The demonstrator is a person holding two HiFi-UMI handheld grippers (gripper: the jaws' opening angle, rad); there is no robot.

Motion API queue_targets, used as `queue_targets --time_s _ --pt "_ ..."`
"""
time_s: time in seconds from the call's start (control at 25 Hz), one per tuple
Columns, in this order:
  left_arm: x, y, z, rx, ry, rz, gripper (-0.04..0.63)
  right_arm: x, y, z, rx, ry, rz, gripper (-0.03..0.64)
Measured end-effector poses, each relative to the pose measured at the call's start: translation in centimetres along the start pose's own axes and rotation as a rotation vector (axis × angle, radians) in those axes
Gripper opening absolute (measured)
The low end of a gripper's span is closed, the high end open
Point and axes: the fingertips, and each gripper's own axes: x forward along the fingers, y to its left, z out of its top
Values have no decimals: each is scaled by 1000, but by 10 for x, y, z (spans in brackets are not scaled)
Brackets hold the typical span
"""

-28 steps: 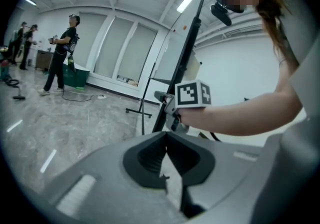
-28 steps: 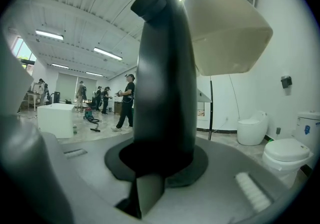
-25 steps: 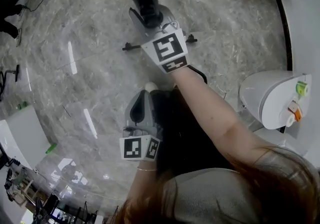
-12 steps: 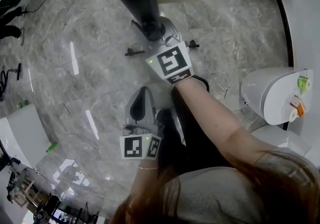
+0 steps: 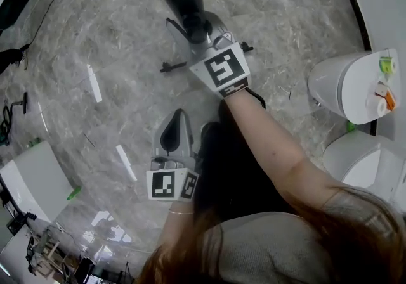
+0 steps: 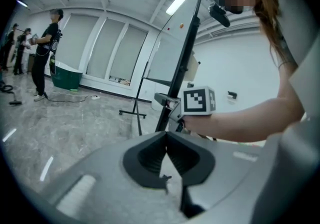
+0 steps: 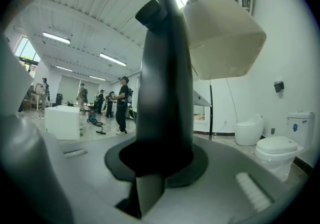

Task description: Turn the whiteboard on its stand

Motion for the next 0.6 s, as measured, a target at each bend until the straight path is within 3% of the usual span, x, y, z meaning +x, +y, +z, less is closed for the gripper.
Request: queue_targets --time_s 0.28,0.44,0.6 --pt "-27 -35 -24 22 24 -55 0 -45 22 -1 -4 -17 11 77" --pt "-35 -52 -31 21 3 -13 0 -73 37 -5 0 -12 26 77" --pt "-38 -65 -40 -46 -33 59 0 -91 54 -7 4 10 71 75"
